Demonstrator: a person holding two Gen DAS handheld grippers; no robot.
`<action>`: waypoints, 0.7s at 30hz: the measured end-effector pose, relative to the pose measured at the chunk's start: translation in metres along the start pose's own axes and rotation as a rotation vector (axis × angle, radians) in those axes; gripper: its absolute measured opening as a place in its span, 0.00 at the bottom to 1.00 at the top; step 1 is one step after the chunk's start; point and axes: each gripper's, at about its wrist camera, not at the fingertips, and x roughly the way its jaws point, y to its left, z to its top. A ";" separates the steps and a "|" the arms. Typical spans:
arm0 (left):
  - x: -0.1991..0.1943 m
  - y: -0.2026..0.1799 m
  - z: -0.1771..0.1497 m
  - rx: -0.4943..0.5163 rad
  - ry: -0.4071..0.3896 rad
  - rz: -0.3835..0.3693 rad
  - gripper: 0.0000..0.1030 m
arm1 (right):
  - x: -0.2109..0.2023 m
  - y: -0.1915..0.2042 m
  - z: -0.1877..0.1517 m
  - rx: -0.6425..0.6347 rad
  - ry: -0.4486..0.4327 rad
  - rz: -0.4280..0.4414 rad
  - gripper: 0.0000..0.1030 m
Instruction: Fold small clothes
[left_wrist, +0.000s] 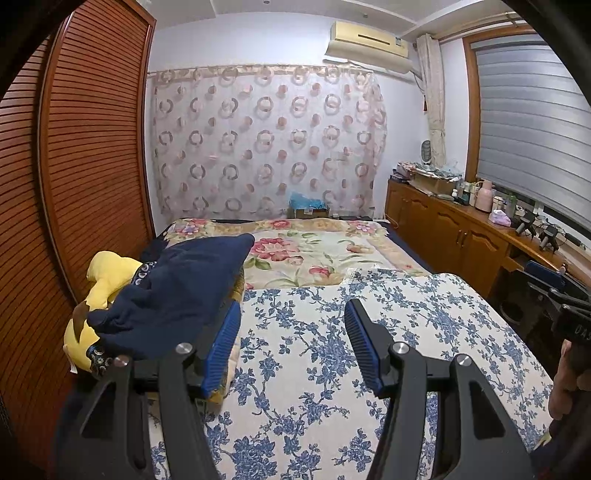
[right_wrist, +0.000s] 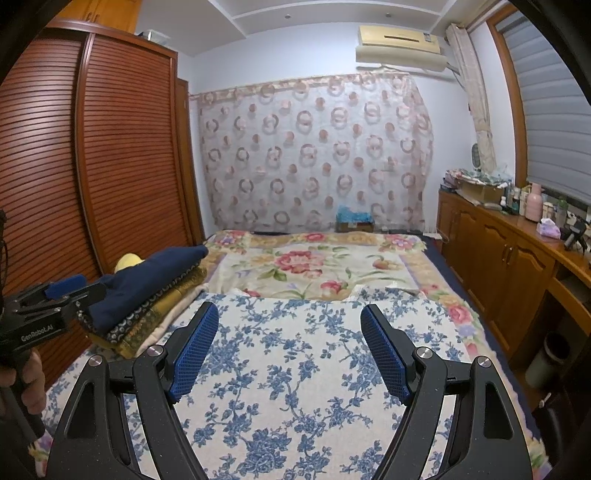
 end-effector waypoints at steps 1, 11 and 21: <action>0.000 0.000 0.000 0.002 0.000 0.001 0.56 | 0.000 0.001 0.000 -0.001 0.000 0.001 0.79; -0.001 0.000 -0.001 0.007 0.000 0.003 0.56 | 0.000 -0.001 0.000 -0.001 -0.001 0.000 0.79; -0.001 0.000 -0.001 0.010 -0.001 0.000 0.56 | 0.000 -0.001 0.001 -0.001 -0.001 -0.001 0.79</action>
